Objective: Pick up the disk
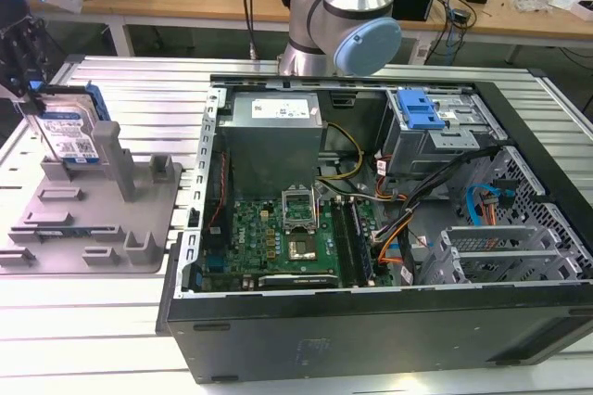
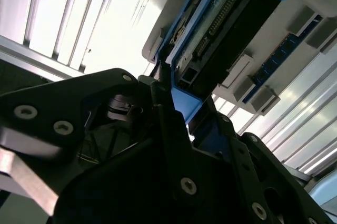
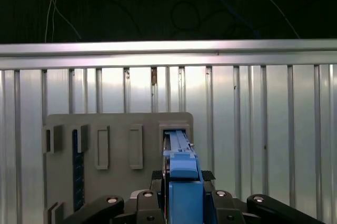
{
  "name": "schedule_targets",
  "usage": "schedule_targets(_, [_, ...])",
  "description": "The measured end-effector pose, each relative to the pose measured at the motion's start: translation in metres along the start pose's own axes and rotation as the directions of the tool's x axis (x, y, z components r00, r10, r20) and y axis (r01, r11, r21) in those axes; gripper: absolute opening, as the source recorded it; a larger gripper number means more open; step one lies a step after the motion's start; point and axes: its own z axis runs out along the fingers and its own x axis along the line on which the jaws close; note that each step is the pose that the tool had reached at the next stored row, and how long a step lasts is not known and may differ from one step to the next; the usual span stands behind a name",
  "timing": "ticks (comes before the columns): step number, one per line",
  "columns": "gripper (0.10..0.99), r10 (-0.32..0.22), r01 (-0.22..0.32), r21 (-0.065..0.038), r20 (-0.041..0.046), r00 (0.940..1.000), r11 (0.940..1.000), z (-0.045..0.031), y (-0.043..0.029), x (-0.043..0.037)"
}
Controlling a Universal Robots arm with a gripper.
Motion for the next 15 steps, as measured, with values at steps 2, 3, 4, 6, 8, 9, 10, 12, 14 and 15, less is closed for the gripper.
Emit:
schedule_targets(2, [0.365,0.0,0.0,0.0,-0.0001,1.0,1.0,-0.0096,0.0002,0.0001])
schedule_targets(3, [0.365,0.0,0.0,0.0,-0.0001,1.0,1.0,-0.0143,0.0003,0.0001])
schedule_targets(4, [0.365,0.0,0.0,0.0,0.0,1.0,1.0,-0.0234,0.0006,0.0002])
schedule_targets(6, [0.365,0.0,0.0,0.0,0.0,1.0,1.0,-0.0335,0.0008,0.0004])
schedule_targets(8, [0.365,0.0,0.0,0.0,0.0,1.0,1.0,-0.0489,0.0012,0.0006])
schedule_targets(9, [0.365,0.0,0.0,0.0,0.0,1.0,1.0,-0.0565,0.0014,0.0007])
schedule_targets(10, [0.365,0.0,0.0,0.0,0.0,1.0,1.0,-0.0639,0.0016,0.0008])
schedule_targets(12, [0.365,0.0,0.0,0.0,0.0,1.0,1.0,-0.0727,0.0018,0.001])
schedule_targets(14, [0.365,0.0,0.0,0.0,0.0,1.0,1.0,-0.0831,0.002,0.0012])
schedule_targets(15, [0.365,0.0,0.0,0.0,0.0,1.0,1.0,-0.0877,0.0021,0.0013])
